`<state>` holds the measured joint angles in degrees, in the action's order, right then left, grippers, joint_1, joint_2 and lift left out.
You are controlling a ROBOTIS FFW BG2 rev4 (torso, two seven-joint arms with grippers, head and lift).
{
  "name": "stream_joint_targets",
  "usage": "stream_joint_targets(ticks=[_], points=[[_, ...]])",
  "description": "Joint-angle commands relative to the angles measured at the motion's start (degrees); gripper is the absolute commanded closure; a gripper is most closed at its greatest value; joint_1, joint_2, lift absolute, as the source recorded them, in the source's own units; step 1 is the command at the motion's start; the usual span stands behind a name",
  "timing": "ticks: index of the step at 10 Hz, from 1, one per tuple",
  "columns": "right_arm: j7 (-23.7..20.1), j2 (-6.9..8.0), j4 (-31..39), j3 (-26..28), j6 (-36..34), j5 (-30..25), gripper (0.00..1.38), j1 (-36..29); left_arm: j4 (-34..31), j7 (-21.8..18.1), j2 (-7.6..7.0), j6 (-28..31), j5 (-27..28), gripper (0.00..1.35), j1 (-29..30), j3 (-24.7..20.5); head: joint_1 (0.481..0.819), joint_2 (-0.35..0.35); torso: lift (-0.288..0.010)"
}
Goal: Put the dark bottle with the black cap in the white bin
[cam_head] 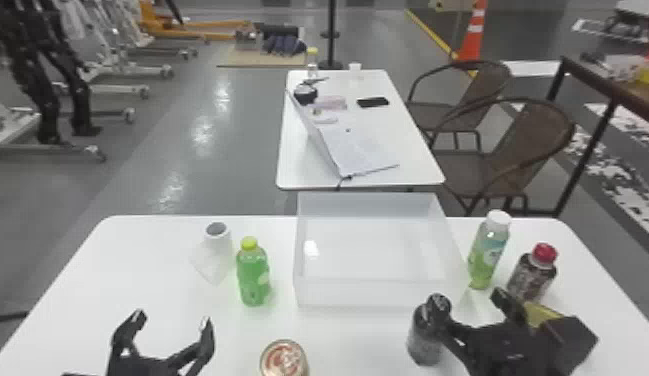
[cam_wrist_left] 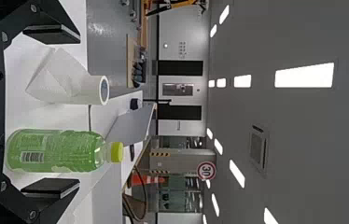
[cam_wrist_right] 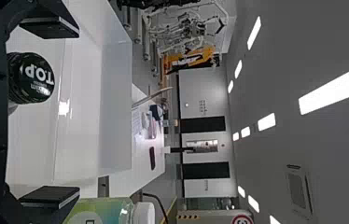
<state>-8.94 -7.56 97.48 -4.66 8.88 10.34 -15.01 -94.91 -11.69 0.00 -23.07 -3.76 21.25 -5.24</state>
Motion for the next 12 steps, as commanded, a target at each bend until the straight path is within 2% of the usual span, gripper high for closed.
stream_joint_targets(ticks=[1, 7, 12], points=[[-1.79, 0.0, -2.64, -0.53, -0.44, 1.61, 0.11, 2.01, 0.08, 0.0, 0.15, -0.04, -0.02, 0.21, -0.16, 0.14, 0.549, 0.0, -0.1], [-7.41, -0.7, -6.69, -1.41, -5.18, 5.04, 0.11, 4.91, 0.78, 0.0, 0.15, -0.48, -0.11, 0.21, -0.68, 0.32, 0.549, 0.0, -0.1], [-7.41, -1.84, -5.81, -1.41, -12.74, 5.48, 0.11, 4.29, 1.4, 0.0, 0.15, -1.1, -0.46, 0.21, -1.3, 0.5, 0.549, 0.0, -0.1]])
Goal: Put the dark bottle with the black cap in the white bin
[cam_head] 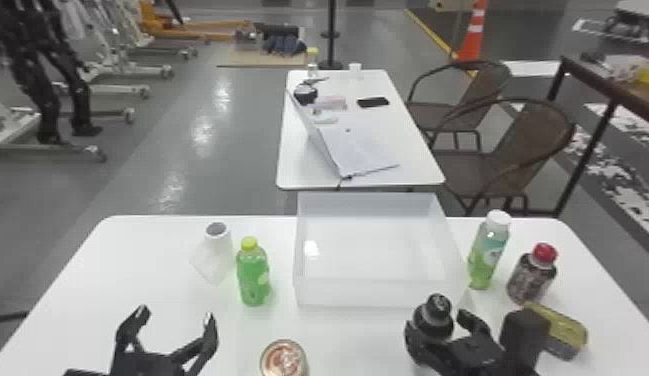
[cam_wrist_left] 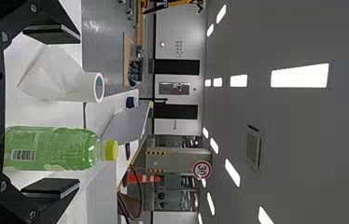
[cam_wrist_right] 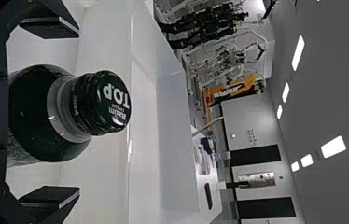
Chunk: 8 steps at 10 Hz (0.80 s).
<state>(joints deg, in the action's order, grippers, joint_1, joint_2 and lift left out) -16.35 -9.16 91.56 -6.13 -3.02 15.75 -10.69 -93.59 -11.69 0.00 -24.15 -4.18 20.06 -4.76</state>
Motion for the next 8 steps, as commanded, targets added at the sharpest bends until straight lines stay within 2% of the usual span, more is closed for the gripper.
stream_joint_targets(ticks=[1, 2, 3, 4, 8], points=[[0.01, -0.24, 0.2, 0.07, -1.37, -0.02, 0.13, -0.03, 0.16, 0.0, 0.15, -0.11, -0.13, 0.21, -0.1, 0.01, 0.549, 0.0, -0.1], [0.01, -0.24, 0.11, -0.02, -1.55, 0.33, 0.37, 0.06, 0.25, 0.0, 0.15, -0.2, -0.13, 0.21, -0.19, 0.1, 0.549, 0.0, -0.1], [0.01, -0.24, 0.02, 0.07, -1.55, 0.95, 0.88, 0.06, 0.25, 0.0, 0.15, -0.29, -0.22, 0.21, -0.19, 0.1, 0.549, 0.0, -0.1], [-0.08, -0.33, 0.2, -0.02, -1.72, 0.86, 0.96, 0.06, 0.33, 0.0, 0.15, -0.29, -0.22, 0.21, -0.19, 0.1, 0.549, 0.0, -0.1], [1.06, -0.33, 5.82, -0.02, -2.86, 2.62, 0.96, -0.91, 0.33, 0.0, 0.15, -0.02, -0.48, 0.21, -0.1, 0.1, 0.549, 0.0, -0.1]])
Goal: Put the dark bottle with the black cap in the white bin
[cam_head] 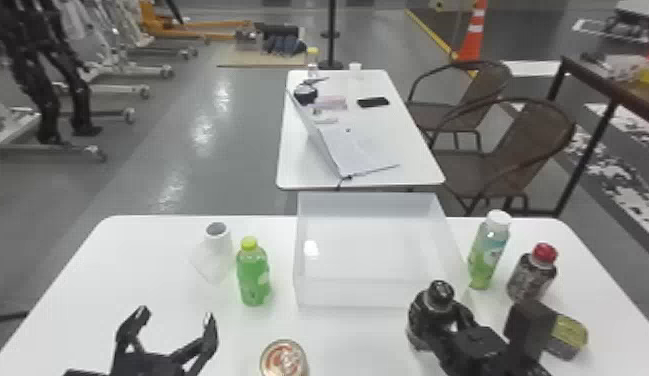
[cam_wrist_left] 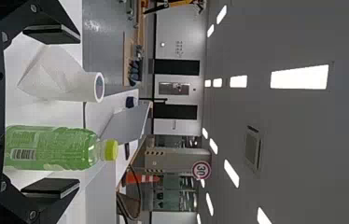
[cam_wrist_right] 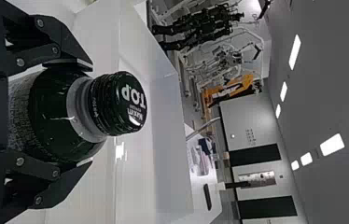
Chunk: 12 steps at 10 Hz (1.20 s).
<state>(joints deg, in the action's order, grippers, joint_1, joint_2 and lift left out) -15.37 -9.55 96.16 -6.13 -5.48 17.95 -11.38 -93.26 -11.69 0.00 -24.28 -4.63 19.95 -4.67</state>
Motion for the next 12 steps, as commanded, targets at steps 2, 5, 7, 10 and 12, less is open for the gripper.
stream_joint_targets(ticks=[2, 5, 7, 10, 12], points=[[0.08, 1.46, 5.09, -0.11, 0.12, 0.86, 0.96, 1.36, 0.0, 0.0, 0.15, 0.63, -0.03, 0.21, -0.09, 0.19, 0.549, 0.0, -0.1], [1.05, 1.99, 3.07, -0.11, 6.97, 1.91, 0.96, 7.25, 0.09, 0.0, 0.15, 1.25, -0.2, 0.21, -0.26, 0.37, 0.549, 0.0, -0.1], [2.01, 1.46, -3.7, -0.02, 12.51, 2.09, 0.96, 11.82, 0.18, 0.0, 0.15, 1.25, -0.64, 0.21, -0.26, 0.45, 0.549, 0.0, -0.1], [2.01, 0.58, -13.8, -1.51, 17.43, 2.97, 0.96, 17.89, 0.18, 0.0, 0.15, 1.25, -0.73, 0.21, -0.26, 0.54, 0.549, 0.0, -0.1], [2.01, 0.67, -19.96, -2.48, 18.57, 4.29, 0.96, 20.88, 0.18, 0.0, 0.15, 1.07, -0.9, 0.21, -0.26, 0.54, 0.549, 0.0, -0.1]])
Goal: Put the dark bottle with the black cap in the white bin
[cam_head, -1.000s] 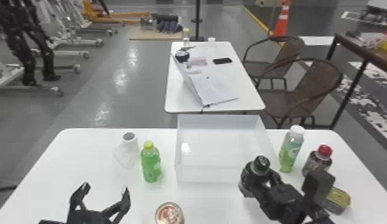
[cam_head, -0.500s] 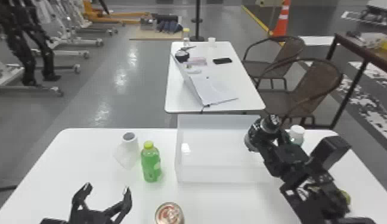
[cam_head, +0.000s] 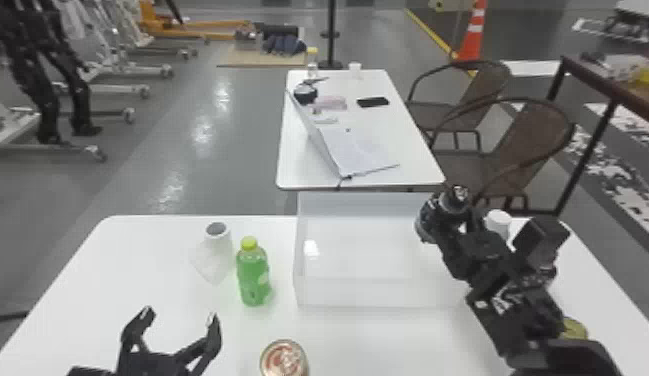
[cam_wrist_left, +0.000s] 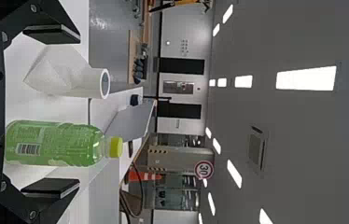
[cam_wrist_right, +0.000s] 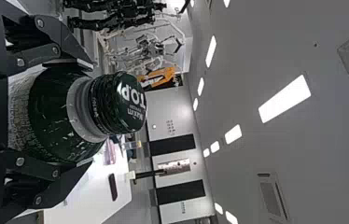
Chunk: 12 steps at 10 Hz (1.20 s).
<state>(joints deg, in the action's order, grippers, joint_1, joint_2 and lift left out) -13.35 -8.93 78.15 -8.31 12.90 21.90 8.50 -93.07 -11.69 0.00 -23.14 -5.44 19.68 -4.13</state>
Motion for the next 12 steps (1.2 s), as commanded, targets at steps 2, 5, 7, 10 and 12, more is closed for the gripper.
stream_joint_targets(ticks=[2, 5, 7, 10, 12], points=[[-0.01, 0.66, -6.96, -1.79, 0.2, 1.65, 0.96, 3.27, 0.0, -0.09, 0.15, -0.07, -0.01, 0.21, 0.0, -0.09, 0.549, 0.0, -0.1], [0.08, 2.07, -12.14, -2.32, 0.11, 3.85, 0.96, 4.68, 0.17, 0.0, 0.15, -0.07, -0.1, 0.21, 0.09, -0.09, 0.549, 0.0, -0.1], [0.35, 2.69, -13.29, -2.32, 0.11, 3.76, 0.89, 4.94, 0.26, -0.09, 0.15, -0.33, -0.1, 0.21, 0.09, -0.09, 0.549, 0.0, -0.1], [1.31, 2.51, -11.18, -2.32, 0.11, 3.85, 0.06, 3.63, 0.26, -0.09, 0.15, -0.33, -0.18, 0.21, 0.09, -0.09, 0.549, 0.0, -0.1], [1.84, 2.42, -8.45, -2.32, 0.11, 4.9, 0.08, 1.96, 0.26, -0.09, 0.15, -0.33, -0.18, 0.21, 0.09, -0.09, 0.549, 0.0, -0.1]])
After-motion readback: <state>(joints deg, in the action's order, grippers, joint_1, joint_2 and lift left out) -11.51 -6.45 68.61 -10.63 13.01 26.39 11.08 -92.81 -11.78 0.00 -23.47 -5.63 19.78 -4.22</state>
